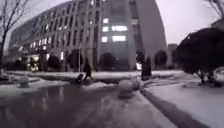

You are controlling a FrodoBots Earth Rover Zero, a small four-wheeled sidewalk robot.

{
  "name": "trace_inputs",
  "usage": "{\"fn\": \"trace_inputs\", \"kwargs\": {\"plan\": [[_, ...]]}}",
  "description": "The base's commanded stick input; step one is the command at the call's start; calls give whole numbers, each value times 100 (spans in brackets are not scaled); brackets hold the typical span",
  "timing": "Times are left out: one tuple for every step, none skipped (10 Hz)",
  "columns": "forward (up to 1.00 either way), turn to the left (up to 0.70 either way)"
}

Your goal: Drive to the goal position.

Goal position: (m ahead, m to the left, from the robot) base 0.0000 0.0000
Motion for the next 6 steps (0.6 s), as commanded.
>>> {"fn": "trace_inputs", "kwargs": {"plan": [[0, -11], [0, 0], [0, 0], [0, 0], [0, 0], [0, 0]]}}
